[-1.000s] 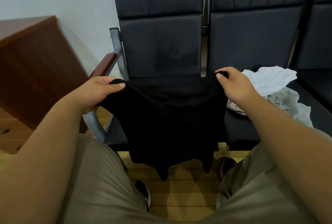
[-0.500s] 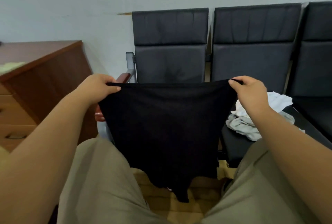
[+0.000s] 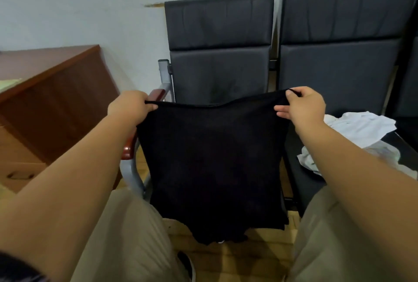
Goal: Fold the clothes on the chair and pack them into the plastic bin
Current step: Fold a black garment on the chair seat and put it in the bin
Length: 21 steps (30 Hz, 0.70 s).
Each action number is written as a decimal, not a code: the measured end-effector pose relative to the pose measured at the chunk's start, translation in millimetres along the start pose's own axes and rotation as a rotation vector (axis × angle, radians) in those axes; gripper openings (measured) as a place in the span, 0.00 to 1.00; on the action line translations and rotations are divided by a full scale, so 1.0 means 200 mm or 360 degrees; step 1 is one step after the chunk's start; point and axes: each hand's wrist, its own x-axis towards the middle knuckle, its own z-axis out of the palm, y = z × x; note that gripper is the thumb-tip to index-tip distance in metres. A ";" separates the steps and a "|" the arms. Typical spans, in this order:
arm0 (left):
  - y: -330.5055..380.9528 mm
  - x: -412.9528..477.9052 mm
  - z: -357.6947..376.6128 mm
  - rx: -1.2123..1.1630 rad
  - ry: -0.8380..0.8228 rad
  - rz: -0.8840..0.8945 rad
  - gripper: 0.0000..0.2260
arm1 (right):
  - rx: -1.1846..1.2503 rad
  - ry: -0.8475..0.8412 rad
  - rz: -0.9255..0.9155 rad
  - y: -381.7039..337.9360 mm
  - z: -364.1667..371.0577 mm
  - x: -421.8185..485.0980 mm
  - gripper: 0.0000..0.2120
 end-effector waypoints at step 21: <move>0.07 0.84 1.07 0.0335 -0.0540 0.0216 0.10 | -0.0673 -0.0277 0.0580 0.86 0.29 0.71 0.14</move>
